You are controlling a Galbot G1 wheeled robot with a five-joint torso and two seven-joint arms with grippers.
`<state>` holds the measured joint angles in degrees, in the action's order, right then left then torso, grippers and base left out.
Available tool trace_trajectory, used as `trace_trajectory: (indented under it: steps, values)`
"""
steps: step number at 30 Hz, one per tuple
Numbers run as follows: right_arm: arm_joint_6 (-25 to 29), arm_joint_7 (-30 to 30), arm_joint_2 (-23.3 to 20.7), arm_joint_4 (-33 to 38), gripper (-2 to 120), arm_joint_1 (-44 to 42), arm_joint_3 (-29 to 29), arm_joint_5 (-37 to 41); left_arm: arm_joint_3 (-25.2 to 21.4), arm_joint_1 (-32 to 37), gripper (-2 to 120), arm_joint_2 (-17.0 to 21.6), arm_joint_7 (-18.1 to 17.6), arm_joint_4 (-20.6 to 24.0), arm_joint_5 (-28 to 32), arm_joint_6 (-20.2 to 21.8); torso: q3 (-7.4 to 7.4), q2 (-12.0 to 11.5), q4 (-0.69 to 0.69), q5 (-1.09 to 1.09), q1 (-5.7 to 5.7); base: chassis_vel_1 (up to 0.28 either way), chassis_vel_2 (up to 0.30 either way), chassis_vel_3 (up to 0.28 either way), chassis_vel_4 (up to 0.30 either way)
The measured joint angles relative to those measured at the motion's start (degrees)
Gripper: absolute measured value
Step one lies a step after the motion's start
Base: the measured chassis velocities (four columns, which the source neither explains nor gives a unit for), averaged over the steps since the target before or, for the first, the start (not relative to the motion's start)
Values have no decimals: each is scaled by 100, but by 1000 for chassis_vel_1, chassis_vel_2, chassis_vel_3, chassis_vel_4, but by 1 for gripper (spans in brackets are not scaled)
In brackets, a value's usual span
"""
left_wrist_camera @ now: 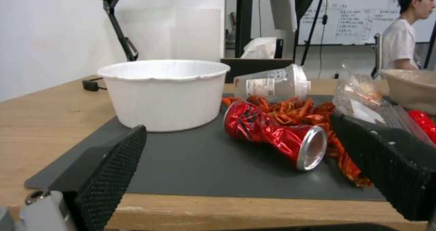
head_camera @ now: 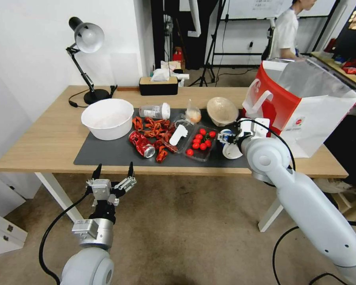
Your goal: Pick up the trash from the table and place it into the takeout bag.
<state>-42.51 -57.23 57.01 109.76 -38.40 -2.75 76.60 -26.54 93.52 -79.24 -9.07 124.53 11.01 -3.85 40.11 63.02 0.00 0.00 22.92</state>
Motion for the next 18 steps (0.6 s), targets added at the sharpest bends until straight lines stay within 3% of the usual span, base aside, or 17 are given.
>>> trace_trajectory:
  steps: [18]
  values:
    - [0,3,-4,-117,100,-191,-35,-11,33,-40,100,6,-1,-65,-14,-24,0,0,0,0,0,0,0,0,0]
